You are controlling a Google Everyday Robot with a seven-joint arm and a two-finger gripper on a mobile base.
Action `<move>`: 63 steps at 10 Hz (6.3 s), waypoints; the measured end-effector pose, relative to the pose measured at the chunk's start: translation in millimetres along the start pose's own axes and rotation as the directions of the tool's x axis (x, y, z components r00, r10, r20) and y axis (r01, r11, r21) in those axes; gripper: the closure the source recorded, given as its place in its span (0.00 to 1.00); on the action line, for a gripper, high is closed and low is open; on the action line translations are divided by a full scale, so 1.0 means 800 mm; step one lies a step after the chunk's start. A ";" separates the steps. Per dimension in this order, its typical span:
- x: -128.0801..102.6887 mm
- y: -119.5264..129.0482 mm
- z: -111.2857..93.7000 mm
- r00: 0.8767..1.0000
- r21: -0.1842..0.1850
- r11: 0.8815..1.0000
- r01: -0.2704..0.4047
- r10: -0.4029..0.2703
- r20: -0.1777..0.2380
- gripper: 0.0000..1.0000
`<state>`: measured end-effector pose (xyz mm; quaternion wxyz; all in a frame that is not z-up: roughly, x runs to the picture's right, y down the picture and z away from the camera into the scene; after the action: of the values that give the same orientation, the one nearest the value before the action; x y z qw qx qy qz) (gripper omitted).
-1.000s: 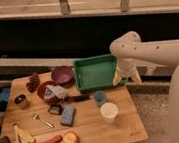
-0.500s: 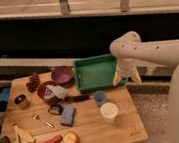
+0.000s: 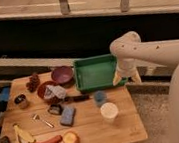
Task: Place brush in plastic cup
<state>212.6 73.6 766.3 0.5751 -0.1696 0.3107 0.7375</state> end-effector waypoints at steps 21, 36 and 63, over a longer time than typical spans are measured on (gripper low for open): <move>0.064 0.253 -0.115 0.716 -0.109 0.720 0.685 -0.638 0.284 0.20; 0.113 0.471 -0.093 0.380 -0.108 0.368 0.924 -0.842 0.383 0.20; 0.126 0.487 0.080 0.416 -0.255 0.364 0.896 -0.888 0.195 0.20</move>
<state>-180.5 134.2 855.5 0.8496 -0.3922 0.0385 0.3506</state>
